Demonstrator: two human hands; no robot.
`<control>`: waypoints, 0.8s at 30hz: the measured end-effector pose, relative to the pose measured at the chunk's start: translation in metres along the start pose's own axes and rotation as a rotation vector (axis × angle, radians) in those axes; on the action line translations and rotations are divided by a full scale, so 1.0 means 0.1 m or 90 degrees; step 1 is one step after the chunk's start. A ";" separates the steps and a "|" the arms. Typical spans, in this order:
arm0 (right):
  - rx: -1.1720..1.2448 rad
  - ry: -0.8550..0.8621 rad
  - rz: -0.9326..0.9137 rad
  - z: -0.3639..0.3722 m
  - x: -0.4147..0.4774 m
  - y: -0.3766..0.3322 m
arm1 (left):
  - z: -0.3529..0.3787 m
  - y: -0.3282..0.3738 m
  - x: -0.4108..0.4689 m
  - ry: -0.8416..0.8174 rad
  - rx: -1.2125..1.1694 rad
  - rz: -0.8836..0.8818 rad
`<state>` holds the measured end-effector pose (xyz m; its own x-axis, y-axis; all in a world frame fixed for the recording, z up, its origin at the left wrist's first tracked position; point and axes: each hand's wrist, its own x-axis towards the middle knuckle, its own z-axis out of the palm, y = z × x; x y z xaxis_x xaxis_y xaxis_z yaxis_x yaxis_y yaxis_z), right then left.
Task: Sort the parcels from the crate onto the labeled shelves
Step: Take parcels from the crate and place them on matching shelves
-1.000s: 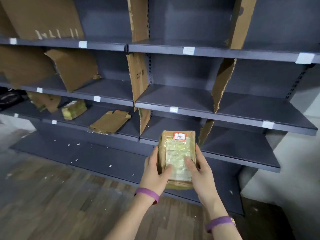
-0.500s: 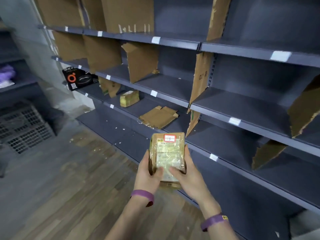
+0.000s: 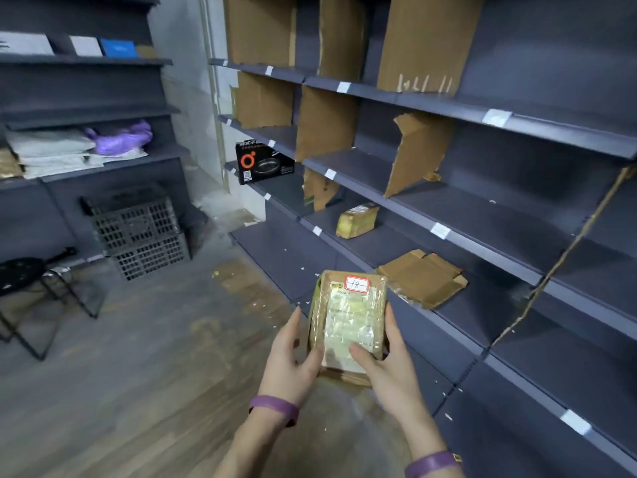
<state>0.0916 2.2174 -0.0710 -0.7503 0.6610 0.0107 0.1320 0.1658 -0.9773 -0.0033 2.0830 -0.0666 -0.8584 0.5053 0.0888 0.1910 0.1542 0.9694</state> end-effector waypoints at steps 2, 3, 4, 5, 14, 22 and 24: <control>0.023 -0.006 0.007 0.24 0.17 -0.03 | -0.25 -0.18 0.17 0.028 0.022 -0.027; 0.028 -0.012 0.009 0.36 0.25 -0.04 | -0.37 -0.25 0.23 0.038 0.026 -0.033; 0.029 -0.023 0.013 0.51 0.36 -0.05 | -0.50 -0.31 0.32 0.051 0.032 -0.042; 0.034 -0.032 0.020 0.60 0.43 -0.06 | -0.59 -0.36 0.38 0.056 0.036 -0.051; 0.021 -0.124 0.044 1.58 1.49 0.01 | -1.26 -0.80 1.32 0.126 0.028 -0.116; 0.063 -0.206 0.007 2.46 3.06 -0.18 | -1.75 -0.89 2.84 0.202 0.067 -0.116; 0.071 -0.226 -0.011 2.66 3.42 -0.27 | -1.87 -0.85 3.20 0.216 0.080 -0.110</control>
<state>-0.3408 2.2445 -0.0975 -0.9326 0.3599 -0.0278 0.0607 0.0807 -0.9949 -0.3831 2.0729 -0.0780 -0.9875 0.1569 0.0174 0.0683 0.3251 0.9432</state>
